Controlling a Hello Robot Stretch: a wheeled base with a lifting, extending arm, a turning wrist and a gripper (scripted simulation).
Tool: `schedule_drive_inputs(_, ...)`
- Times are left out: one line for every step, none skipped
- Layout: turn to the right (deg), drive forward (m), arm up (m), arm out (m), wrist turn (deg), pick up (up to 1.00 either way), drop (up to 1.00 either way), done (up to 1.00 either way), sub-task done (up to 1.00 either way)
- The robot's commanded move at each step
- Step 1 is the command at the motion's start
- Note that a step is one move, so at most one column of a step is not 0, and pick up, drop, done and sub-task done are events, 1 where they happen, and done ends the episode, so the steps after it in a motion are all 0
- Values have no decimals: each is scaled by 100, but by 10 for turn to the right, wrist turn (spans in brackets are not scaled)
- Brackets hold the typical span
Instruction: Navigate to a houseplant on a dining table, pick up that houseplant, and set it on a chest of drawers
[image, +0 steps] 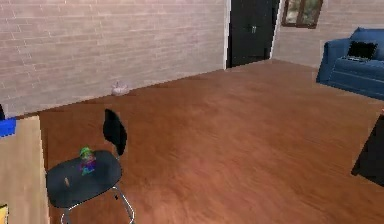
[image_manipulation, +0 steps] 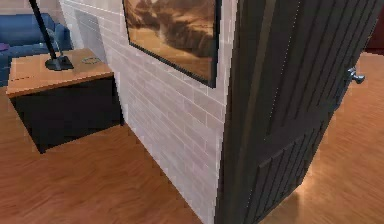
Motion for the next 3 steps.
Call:
schedule_drive_inputs(60, 0, 0, 0, 0, 0, 0, 0, 0)
schedule_drive_inputs(0, 100, 0, 0, 0, 0, 0, 0, 0)
schedule_drive_inputs(30, 0, 0, 0, 0, 0, 0, 0, 0)
